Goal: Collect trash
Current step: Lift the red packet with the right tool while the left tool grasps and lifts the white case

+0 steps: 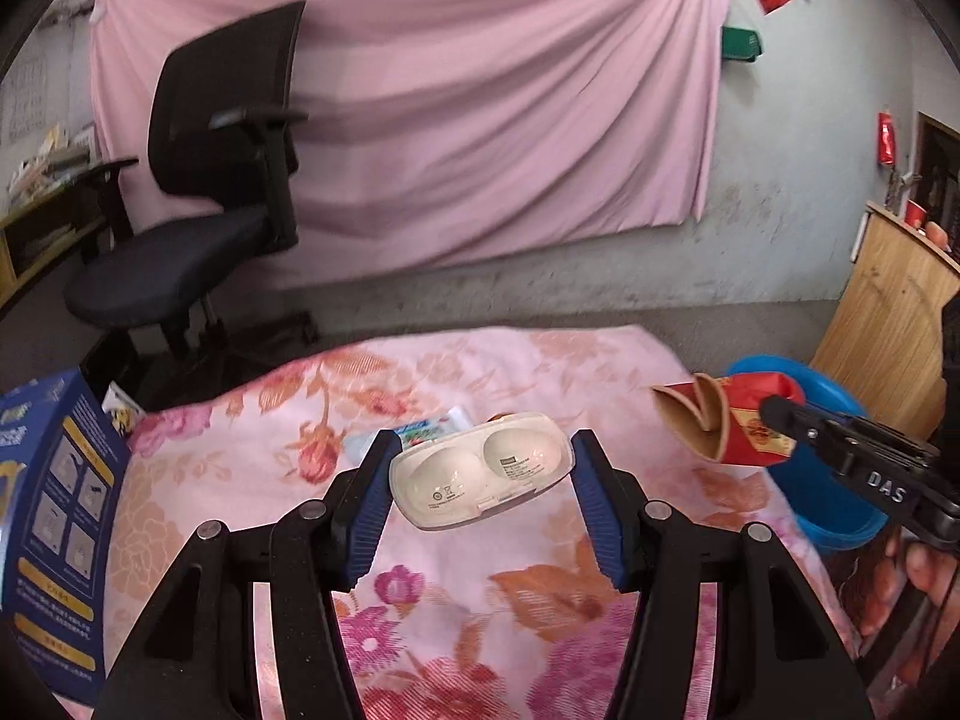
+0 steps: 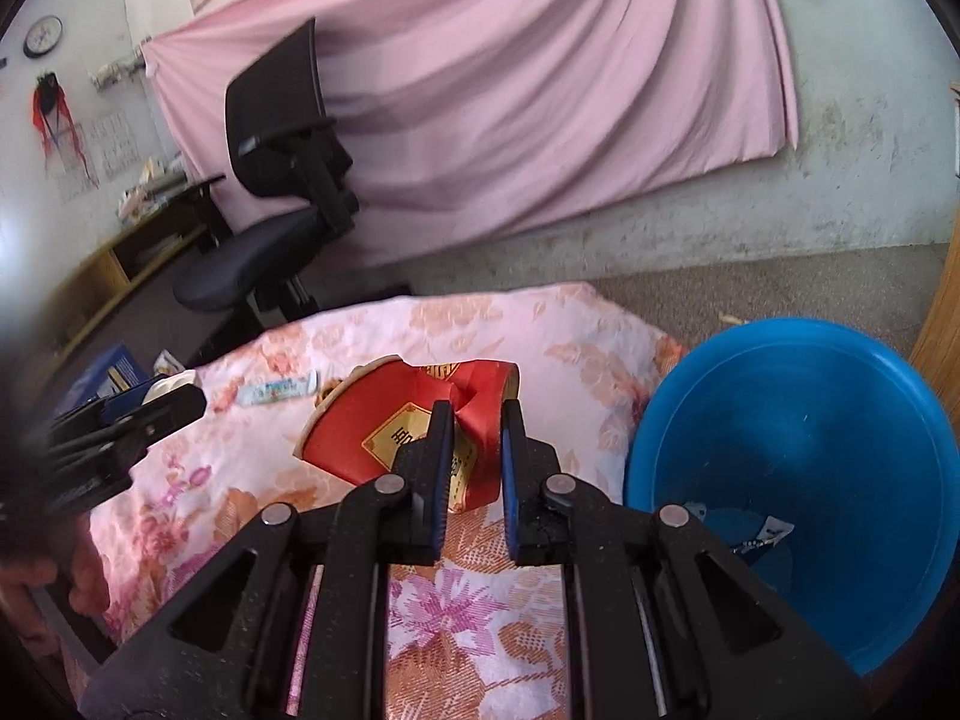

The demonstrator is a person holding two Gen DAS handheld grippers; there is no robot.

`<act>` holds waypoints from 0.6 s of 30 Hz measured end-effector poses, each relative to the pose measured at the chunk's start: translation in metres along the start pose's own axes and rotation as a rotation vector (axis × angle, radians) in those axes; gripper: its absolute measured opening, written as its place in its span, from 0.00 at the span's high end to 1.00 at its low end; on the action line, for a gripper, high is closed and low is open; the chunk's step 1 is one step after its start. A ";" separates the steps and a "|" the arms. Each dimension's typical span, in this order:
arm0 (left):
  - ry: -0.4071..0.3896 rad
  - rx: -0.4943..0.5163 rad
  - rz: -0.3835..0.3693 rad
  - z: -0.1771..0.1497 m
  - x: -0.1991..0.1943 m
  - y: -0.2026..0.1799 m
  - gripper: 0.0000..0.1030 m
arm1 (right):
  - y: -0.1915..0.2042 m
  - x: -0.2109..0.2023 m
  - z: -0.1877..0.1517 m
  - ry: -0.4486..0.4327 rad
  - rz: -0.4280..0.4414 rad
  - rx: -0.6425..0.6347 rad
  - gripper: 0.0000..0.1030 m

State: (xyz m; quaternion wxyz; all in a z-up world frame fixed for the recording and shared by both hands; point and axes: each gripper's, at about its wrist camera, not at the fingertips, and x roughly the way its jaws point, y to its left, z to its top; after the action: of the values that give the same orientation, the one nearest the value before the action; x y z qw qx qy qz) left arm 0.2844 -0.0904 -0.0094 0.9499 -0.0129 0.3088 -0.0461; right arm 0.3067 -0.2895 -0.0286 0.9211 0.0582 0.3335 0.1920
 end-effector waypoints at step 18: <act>-0.490 0.165 -0.165 0.050 -0.095 -0.099 0.50 | -0.010 -0.153 0.000 -0.649 -0.171 -0.049 0.63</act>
State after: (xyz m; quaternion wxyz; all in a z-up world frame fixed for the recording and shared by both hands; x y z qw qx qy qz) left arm 0.2297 -0.1804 0.0923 0.9872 0.0285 0.0627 -0.1439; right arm 0.2019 -0.3585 0.0593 0.9932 0.0660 0.0218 0.0932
